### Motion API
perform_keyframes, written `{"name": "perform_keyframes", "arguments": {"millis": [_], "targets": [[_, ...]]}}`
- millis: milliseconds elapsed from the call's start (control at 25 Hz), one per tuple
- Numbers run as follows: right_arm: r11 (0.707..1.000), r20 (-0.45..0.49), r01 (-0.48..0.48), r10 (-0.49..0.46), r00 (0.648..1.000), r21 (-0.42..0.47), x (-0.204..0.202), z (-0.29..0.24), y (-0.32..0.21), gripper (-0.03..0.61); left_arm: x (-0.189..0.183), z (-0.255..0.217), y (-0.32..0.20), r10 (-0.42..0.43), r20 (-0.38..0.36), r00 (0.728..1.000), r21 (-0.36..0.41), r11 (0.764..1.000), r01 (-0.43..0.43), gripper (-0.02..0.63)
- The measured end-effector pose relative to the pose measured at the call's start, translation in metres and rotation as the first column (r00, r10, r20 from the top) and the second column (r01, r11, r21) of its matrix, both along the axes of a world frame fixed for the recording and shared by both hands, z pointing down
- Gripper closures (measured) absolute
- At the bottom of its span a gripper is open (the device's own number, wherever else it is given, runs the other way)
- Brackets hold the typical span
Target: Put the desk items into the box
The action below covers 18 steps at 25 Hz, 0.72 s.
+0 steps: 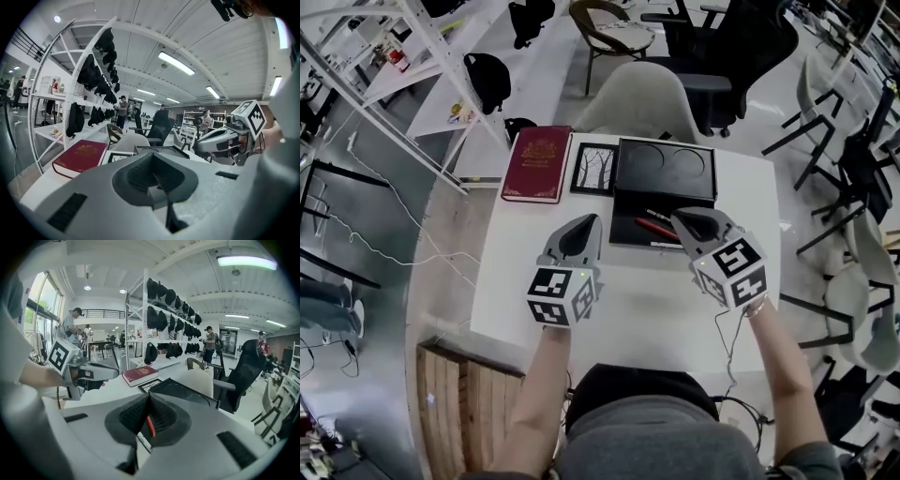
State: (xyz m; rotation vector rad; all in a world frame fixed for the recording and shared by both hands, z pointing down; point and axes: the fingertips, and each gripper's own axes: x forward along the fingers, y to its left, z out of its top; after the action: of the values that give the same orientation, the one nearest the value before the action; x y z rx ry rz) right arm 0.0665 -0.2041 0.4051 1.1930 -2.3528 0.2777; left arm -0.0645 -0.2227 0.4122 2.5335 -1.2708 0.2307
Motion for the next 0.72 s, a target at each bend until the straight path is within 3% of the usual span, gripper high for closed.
{"name": "perform_keyframes", "arguments": {"millis": [440,720], "targets": [[0.996,0.095,-0.063,0.057,0.994,0.066,0.018,-0.025,0.023,0.574,0.013,-0.009,0.008,0.028,0.008,1.000,0.023,0.999,-0.028,0.607],[0.973,0.226,-0.189,0.156,0.962,0.131,0.039,-0.044,0.036,0.575,0.019,-0.011,0.013,0.032,0.009,0.999,0.028,0.999,-0.032,0.607]]}}
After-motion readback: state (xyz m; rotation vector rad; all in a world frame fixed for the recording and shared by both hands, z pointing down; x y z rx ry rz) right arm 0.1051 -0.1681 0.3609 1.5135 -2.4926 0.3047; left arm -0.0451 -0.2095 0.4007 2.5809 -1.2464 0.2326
